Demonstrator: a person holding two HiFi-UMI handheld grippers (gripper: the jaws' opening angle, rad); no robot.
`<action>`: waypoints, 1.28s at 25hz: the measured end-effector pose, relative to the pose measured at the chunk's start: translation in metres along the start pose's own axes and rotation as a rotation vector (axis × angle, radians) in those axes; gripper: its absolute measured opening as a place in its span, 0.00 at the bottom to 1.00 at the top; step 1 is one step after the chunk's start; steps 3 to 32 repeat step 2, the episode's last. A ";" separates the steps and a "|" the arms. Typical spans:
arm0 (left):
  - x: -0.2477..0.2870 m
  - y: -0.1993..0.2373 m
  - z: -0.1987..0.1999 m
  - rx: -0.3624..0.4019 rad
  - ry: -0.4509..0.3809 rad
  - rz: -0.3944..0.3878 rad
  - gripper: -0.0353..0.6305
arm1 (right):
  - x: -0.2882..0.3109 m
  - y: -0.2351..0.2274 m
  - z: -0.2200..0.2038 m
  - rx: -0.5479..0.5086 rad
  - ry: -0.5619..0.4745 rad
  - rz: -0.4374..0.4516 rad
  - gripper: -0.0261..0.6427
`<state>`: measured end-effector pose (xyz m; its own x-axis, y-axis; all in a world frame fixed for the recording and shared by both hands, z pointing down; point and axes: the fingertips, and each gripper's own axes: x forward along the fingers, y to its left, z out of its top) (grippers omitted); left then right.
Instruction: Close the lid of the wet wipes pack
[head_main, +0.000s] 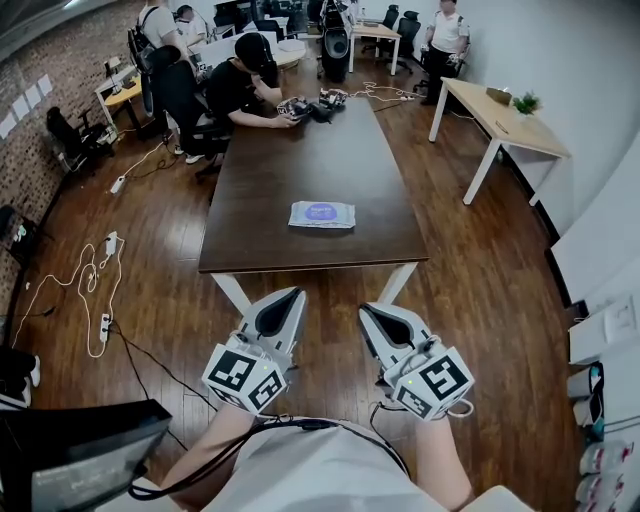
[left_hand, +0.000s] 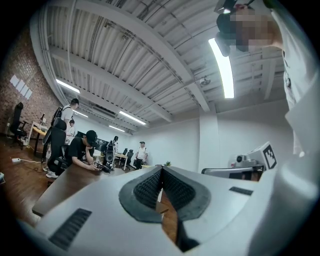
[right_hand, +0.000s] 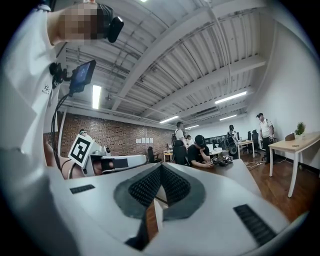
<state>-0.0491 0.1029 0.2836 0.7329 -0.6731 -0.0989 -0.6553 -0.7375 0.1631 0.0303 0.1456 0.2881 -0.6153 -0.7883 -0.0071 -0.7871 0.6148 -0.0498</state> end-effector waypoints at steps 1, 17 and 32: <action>-0.001 0.000 -0.001 0.000 0.005 -0.001 0.06 | 0.000 0.001 0.000 -0.001 0.000 -0.002 0.05; -0.001 0.000 -0.001 -0.001 0.009 -0.002 0.06 | 0.001 0.002 -0.001 -0.002 0.000 -0.004 0.05; -0.001 0.000 -0.001 -0.001 0.009 -0.002 0.06 | 0.001 0.002 -0.001 -0.002 0.000 -0.004 0.05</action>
